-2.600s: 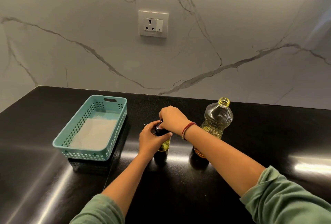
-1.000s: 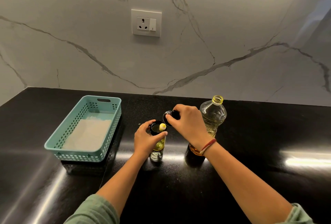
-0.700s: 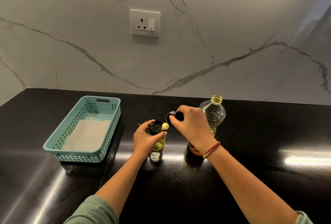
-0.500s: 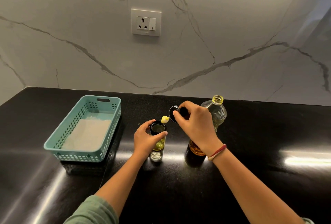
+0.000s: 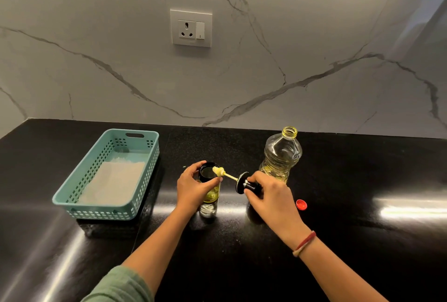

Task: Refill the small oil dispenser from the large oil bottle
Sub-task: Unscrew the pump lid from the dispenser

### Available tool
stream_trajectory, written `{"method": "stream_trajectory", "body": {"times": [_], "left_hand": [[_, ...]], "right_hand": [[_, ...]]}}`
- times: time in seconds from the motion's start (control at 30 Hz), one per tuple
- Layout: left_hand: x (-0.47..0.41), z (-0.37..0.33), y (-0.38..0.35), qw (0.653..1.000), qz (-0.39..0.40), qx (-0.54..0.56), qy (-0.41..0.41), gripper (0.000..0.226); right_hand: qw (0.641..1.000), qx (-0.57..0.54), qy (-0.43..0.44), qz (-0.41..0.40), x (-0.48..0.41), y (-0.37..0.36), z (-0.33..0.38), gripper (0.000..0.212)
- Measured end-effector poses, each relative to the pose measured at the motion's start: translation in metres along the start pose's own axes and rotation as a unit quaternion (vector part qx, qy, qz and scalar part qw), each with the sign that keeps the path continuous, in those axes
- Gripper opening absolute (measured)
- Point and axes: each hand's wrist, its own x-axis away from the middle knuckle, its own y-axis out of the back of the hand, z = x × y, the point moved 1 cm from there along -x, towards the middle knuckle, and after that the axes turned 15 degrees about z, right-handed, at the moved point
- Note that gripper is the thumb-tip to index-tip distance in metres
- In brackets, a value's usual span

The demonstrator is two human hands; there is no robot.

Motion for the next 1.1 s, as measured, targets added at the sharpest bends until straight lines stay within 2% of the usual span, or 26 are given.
{"method": "stream_trajectory", "body": {"times": [0.23,0.33,0.47,0.6,0.7,0.8,1.1], "left_hand": [[-0.001,0.004,0.000,1.000,-0.003,-0.005,0.008,0.060],[-0.002,0.004,-0.001,1.000,-0.006,-0.006,0.008,0.059],[-0.003,0.006,-0.001,1.000,-0.007,-0.004,0.007,0.058],[-0.004,0.010,-0.001,1.000,-0.004,-0.005,0.004,0.059],[-0.005,0.012,-0.002,1.000,-0.001,-0.004,0.004,0.060],[-0.004,0.010,-0.002,1.000,-0.002,-0.005,0.003,0.060],[-0.001,0.005,-0.002,1.000,0.002,0.008,0.002,0.060]], "right_hand": [[0.997,-0.054,-0.044,-0.023,0.034,0.003,-0.023,0.018],[0.978,-0.185,-0.089,-0.041,0.057,0.002,-0.044,0.017],[0.878,-0.424,-0.205,-0.083,0.086,0.001,-0.084,0.011],[0.795,-0.515,-0.274,-0.167,0.100,0.009,-0.135,0.016],[0.757,-0.536,-0.311,-0.206,0.096,0.017,-0.169,0.020],[0.748,-0.536,-0.333,-0.205,0.086,0.015,-0.194,0.019],[0.761,-0.506,-0.372,-0.162,0.066,0.003,-0.228,0.024]]}}
